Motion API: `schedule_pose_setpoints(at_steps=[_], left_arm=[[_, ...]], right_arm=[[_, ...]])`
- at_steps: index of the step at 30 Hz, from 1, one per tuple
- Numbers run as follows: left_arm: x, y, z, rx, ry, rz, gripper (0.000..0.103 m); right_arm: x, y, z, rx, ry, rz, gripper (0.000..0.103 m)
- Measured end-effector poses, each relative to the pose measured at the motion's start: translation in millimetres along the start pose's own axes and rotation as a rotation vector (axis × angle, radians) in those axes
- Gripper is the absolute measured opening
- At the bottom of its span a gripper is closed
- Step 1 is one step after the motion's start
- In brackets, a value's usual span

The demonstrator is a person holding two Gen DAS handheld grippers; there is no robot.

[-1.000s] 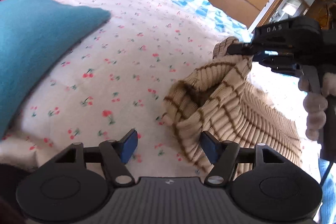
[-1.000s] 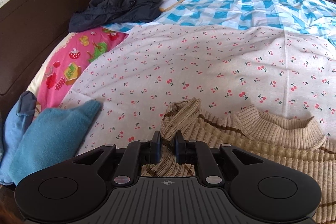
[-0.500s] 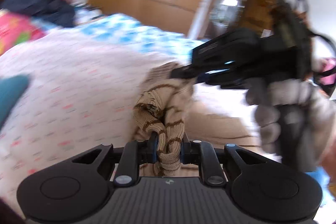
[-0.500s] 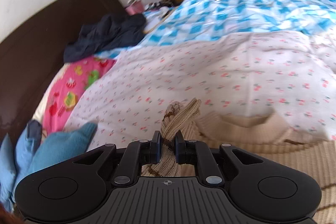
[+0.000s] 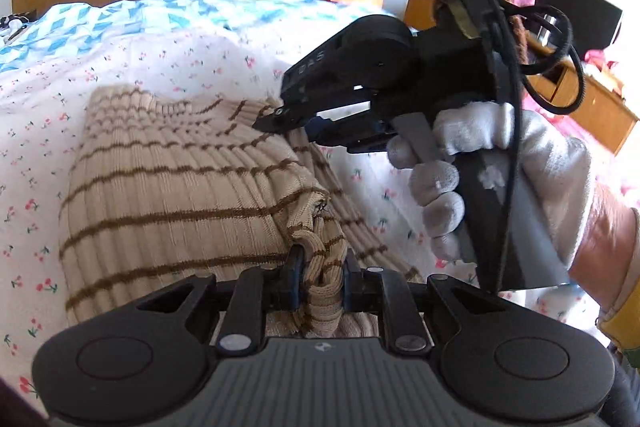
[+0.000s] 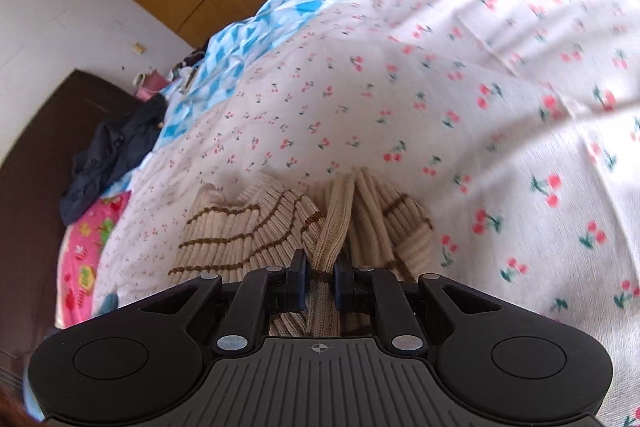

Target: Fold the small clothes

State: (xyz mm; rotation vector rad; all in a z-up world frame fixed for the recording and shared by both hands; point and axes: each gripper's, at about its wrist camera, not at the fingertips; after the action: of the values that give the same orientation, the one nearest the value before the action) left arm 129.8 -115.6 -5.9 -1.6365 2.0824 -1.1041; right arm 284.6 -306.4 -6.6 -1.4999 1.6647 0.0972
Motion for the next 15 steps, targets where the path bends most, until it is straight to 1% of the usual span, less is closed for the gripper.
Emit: schedule_pose_setpoints(at_steps=[2, 4, 7, 10, 11, 12, 15], left_arm=[[0.1, -2.2, 2.5, -0.006, -0.007, 0.002, 0.023], [0.5, -7.0, 4.9, -0.009, -0.012, 0.009, 0.023], [8.0, -3.9, 2.4, -0.008, -0.023, 0.034, 0.023], [14.5, 2.5, 8.4, -0.008, -0.034, 0.061, 0.023], [14.2, 2.2, 10.5, -0.008, -0.037, 0.065, 0.023], [15.1, 2.8, 10.4, -0.01, -0.038, 0.066, 0.023], [17.6, 1.3, 10.6, -0.012, -0.043, 0.068, 0.023]], right_arm=[[10.0, 2.0, -0.6, 0.003, -0.049, 0.043, 0.014], [14.2, 1.4, -0.1, 0.002, -0.073, 0.065, 0.017], [16.0, 0.8, -2.8, 0.002, -0.11, 0.099, 0.019], [13.7, 1.8, -5.9, -0.004, -0.144, 0.097, 0.027], [10.9, 2.0, -5.8, -0.008, -0.145, 0.085, 0.034], [7.4, 2.4, -5.0, -0.014, -0.138, 0.067, 0.039], [-4.5, 4.8, -1.2, -0.026, -0.104, 0.006, 0.039]])
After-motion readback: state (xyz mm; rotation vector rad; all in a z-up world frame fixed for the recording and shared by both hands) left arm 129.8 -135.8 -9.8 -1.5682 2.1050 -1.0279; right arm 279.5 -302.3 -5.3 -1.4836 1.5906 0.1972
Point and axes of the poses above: each gripper's, at about its wrist camera, not at the fingertips, and z roughly the way its jaws point, x to its right, y to its underside, and after that the axes turned 3 degrees about -z, right-handed
